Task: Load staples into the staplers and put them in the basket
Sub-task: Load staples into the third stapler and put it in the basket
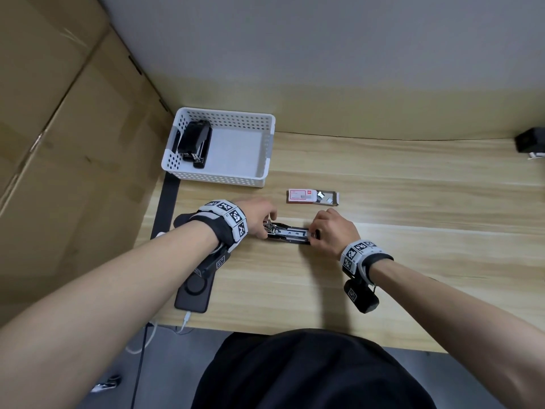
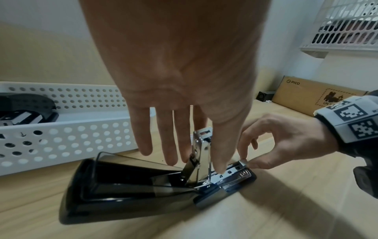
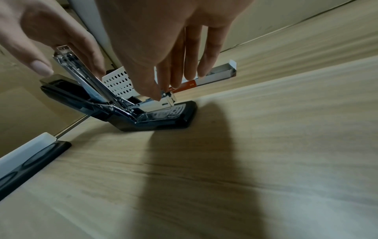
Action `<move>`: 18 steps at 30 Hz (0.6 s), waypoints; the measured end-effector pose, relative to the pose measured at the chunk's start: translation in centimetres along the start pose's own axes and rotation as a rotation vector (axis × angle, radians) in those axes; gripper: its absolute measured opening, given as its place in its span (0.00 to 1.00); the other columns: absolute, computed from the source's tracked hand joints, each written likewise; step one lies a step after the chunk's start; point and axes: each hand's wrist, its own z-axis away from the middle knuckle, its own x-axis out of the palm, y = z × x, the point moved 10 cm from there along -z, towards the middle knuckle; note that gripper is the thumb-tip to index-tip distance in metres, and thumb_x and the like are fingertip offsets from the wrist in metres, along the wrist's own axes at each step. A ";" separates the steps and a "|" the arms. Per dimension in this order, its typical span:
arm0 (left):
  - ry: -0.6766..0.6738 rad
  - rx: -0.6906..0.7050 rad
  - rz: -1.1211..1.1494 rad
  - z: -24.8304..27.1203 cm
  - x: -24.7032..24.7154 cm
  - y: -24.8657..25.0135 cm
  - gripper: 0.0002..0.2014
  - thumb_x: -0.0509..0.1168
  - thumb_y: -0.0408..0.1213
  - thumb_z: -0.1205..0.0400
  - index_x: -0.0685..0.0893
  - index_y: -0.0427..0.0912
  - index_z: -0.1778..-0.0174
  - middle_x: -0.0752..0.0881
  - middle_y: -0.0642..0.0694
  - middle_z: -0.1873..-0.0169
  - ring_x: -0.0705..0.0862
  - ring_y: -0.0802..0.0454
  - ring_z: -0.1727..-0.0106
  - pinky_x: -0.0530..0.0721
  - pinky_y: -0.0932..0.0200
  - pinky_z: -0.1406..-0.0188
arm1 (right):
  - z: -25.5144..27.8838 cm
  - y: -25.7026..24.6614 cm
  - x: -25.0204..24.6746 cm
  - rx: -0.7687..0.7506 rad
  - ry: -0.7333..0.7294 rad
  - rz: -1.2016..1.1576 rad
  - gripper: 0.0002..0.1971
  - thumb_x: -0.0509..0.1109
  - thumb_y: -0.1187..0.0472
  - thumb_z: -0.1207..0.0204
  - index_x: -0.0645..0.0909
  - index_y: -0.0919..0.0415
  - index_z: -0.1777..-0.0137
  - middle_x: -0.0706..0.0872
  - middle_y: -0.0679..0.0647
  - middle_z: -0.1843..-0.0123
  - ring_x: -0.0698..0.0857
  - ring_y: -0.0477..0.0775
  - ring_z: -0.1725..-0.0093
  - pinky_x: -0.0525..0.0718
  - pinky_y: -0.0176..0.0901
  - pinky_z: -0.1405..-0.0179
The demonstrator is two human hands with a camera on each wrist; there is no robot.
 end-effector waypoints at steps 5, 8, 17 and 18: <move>0.048 -0.020 -0.088 0.2 -0.4 -0.1 0.18 0.71 0.41 0.23 0.81 0.50 0.37 0.83 0.50 0.42 0.82 0.47 0.44 0.81 0.54 0.51 | -0.2 -0.3 0.1 -0.008 -0.023 0.082 0.09 0.71 0.47 0.26 0.88 0.49 0.55 0.82 0.43 0.53 0.76 0.50 0.45 0.73 0.41 0.69; 0.063 -0.017 -0.119 0.2 -0.5 0.0 0.17 0.70 0.41 0.22 0.82 0.50 0.36 0.84 0.51 0.41 0.83 0.47 0.43 0.80 0.55 0.53 | -0.3 -0.4 0.1 0.001 -0.026 0.087 0.09 0.71 0.46 0.25 0.88 0.49 0.54 0.82 0.44 0.52 0.76 0.50 0.45 0.72 0.41 0.69; 0.049 -0.008 -0.139 -0.1 -0.5 0.7 0.13 0.69 0.46 0.24 0.83 0.51 0.43 0.84 0.52 0.50 0.82 0.48 0.51 0.78 0.58 0.59 | 0.3 1.1 0.1 0.068 -0.066 -0.016 0.12 0.73 0.46 0.26 0.87 0.47 0.44 0.82 0.45 0.49 0.76 0.50 0.41 0.79 0.44 0.59; 0.045 -0.012 -0.124 -0.2 -0.6 0.9 0.14 0.69 0.50 0.24 0.83 0.51 0.45 0.84 0.53 0.52 0.82 0.48 0.53 0.79 0.57 0.59 | 0.4 1.5 0.0 0.079 -0.072 -0.022 0.13 0.73 0.46 0.26 0.87 0.47 0.44 0.82 0.45 0.49 0.76 0.50 0.41 0.78 0.44 0.59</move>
